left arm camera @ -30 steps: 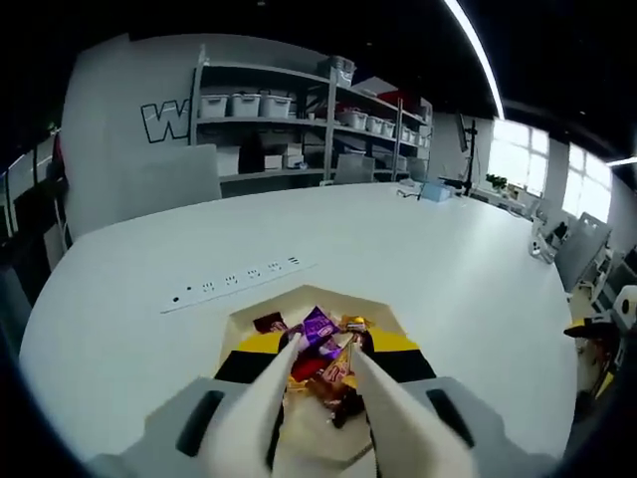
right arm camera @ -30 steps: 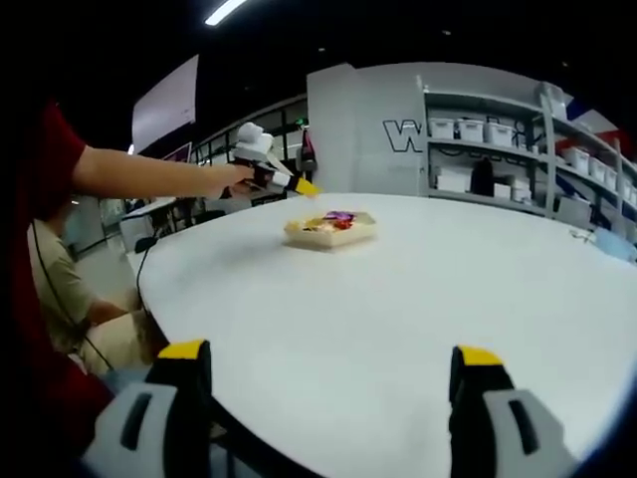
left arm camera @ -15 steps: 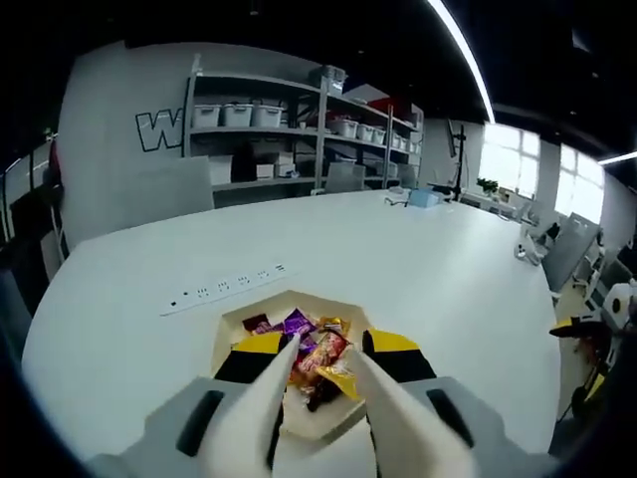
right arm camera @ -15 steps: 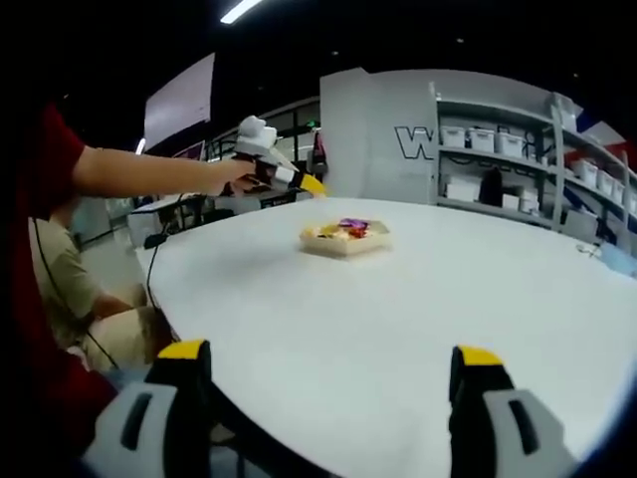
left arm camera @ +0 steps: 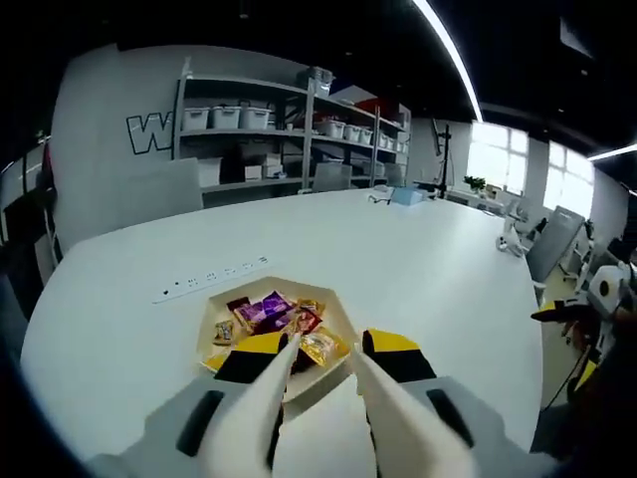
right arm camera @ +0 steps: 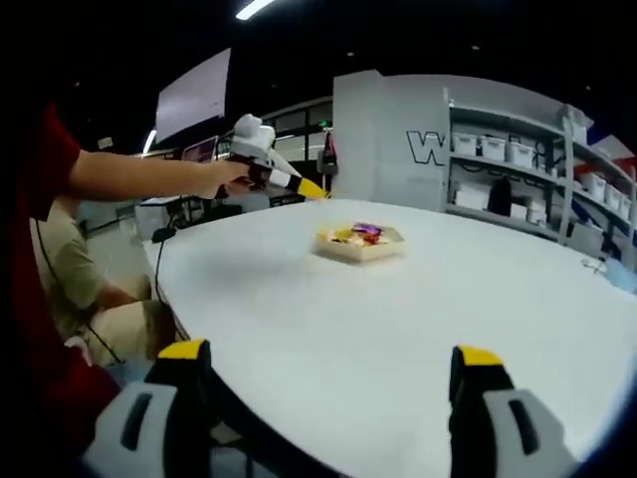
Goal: Place the target food into the container with the food tongs after gripping and lifting it, then release it inside without dropping or visibly crushing the food.
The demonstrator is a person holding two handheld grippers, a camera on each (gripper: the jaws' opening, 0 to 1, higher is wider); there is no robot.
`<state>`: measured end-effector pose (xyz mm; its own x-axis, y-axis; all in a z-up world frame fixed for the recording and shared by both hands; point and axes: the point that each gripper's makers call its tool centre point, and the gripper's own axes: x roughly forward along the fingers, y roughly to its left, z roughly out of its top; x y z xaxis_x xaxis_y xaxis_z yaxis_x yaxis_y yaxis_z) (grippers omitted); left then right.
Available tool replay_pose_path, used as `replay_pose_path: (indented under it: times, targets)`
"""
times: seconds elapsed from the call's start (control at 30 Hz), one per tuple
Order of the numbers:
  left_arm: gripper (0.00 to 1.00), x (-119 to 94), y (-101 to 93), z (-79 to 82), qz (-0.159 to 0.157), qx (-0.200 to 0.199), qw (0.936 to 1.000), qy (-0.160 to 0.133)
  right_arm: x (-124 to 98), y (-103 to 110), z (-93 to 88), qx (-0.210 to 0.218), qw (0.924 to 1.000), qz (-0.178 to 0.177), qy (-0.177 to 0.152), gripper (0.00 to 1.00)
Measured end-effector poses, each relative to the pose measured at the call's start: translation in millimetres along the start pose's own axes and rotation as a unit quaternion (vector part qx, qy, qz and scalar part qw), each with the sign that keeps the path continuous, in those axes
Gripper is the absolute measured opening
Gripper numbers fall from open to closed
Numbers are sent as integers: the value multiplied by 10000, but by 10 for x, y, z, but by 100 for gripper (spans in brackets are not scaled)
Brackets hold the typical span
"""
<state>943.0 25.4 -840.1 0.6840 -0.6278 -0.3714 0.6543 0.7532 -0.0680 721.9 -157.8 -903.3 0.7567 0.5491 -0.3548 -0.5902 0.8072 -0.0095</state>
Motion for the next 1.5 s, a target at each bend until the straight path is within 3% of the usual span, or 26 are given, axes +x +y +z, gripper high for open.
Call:
replay_pose_path:
  times: [0.13, 0.6, 1.0, 1.13, 1.33, 1.5]
  targets:
    - [28, -96, -55, -86, 11, 92, 10000, 10, 23, 61, -3, -60, 10000, 46, 14, 99]
    - [28, -521, -173, -337, -27, -376, 9990, -235, 173, 327, 23, -219, 9992, 331, -14, 99]
    - [28, -650, -204, -608, -85, -535, 9981, -310, 273, 401, 9, -366, 9984, 410, 101, 99]
    - [28, -690, -302, -639, -277, -595, 9965, -514, 317, 436, 22, -514, 9975, 485, 91, 98]
    - [28, -683, -416, -723, -494, -511, 9962, -500, 418, 438, 86, -563, 9966, 602, -25, 93]
    - [28, -699, -525, -778, -694, -552, 9948, -500, 502, 461, 35, -803, 9940, 735, 61, 86]
